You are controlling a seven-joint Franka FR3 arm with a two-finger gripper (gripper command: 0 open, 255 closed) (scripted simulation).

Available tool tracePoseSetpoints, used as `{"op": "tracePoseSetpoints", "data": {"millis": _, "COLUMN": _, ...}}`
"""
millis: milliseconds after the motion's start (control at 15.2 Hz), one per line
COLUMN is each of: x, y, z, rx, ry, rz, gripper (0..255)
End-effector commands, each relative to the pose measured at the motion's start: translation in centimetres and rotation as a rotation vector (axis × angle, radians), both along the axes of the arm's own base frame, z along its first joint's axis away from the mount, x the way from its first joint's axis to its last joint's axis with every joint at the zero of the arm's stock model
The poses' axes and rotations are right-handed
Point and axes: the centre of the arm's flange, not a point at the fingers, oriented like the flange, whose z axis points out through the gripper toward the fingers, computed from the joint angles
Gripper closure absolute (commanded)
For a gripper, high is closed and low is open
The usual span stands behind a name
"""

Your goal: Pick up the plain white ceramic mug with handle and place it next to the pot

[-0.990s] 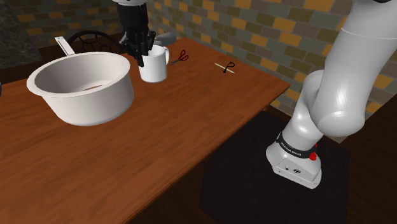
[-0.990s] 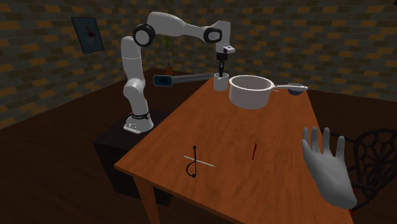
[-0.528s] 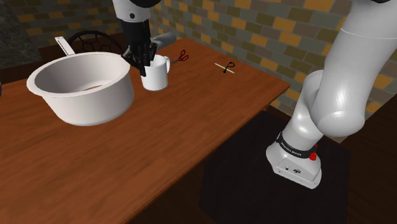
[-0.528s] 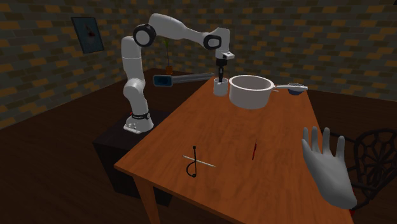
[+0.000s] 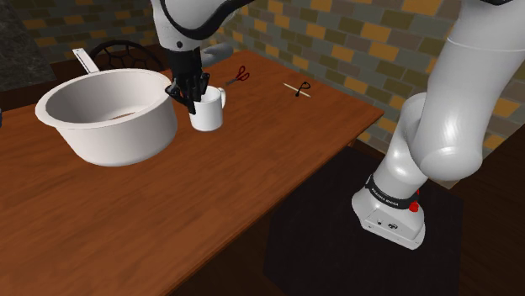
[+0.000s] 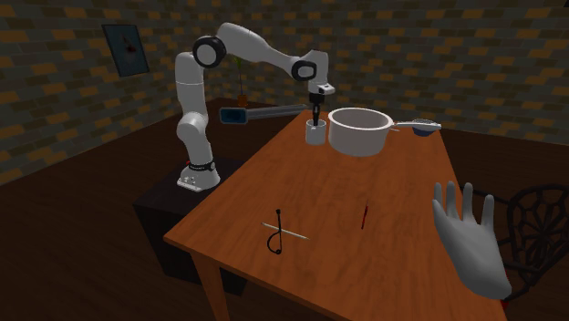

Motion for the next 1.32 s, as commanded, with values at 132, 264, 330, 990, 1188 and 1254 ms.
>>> {"op": "tracePoseSetpoints", "data": {"millis": 132, "x": 0.0, "y": 0.0, "z": -2.1, "rx": 0.0, "ry": -0.001, "rz": 0.0, "gripper": 255}}
{"op": "tracePoseSetpoints", "data": {"millis": 264, "x": 0.0, "y": 0.0, "z": -3.2, "rx": 0.0, "ry": -0.001, "rz": 0.0, "gripper": 255}}
{"op": "tracePoseSetpoints", "data": {"millis": 330, "x": 0.0, "y": 0.0, "z": -3.7, "rx": 0.0, "ry": -0.001, "rz": 0.0, "gripper": 255}}
{"op": "tracePoseSetpoints", "data": {"millis": 990, "x": 0.0, "y": 0.0, "z": -8.0, "rx": 0.0, "ry": -0.001, "rz": 0.0, "gripper": 255}}
{"op": "tracePoseSetpoints", "data": {"millis": 1188, "x": 0.0, "y": 0.0, "z": -8.0, "rx": 0.0, "ry": -0.001, "rz": 0.0, "gripper": 255}}
{"op": "tracePoseSetpoints", "data": {"millis": 1254, "x": 0.0, "y": 0.0, "z": -8.0, "rx": 0.0, "ry": -0.001, "rz": 0.0, "gripper": 255}}
